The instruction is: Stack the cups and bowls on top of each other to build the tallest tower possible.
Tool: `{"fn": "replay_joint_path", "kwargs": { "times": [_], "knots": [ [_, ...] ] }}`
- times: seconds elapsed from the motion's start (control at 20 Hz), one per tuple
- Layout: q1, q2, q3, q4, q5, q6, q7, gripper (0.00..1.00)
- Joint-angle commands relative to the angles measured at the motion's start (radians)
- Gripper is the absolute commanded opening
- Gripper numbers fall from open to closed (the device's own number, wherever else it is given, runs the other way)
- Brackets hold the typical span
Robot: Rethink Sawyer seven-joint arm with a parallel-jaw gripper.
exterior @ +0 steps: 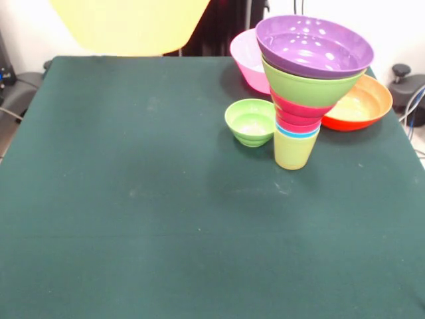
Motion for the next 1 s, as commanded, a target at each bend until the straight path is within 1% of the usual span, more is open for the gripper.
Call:
{"fn": "replay_joint_path", "kwargs": {
  "times": [0.05, 0.3, 0.6, 0.75, 1.0],
  "knots": [
    [0.032, -0.055, 0.082, 0.079, 0.062, 0.114, 0.019, 0.0],
    [0.055, -0.094, 0.076, 0.081, 0.098, 0.113, 0.046, 0.0],
    [0.094, -0.136, 0.054, 0.1, 0.128, 0.085, 0.083, 0.0],
    [0.124, -0.151, 0.022, 0.079, 0.142, 0.092, 0.086, 0.0],
    [0.168, -0.172, -0.012, 0.098, 0.15, 0.058, 0.11, 0.0]
  ]
}}
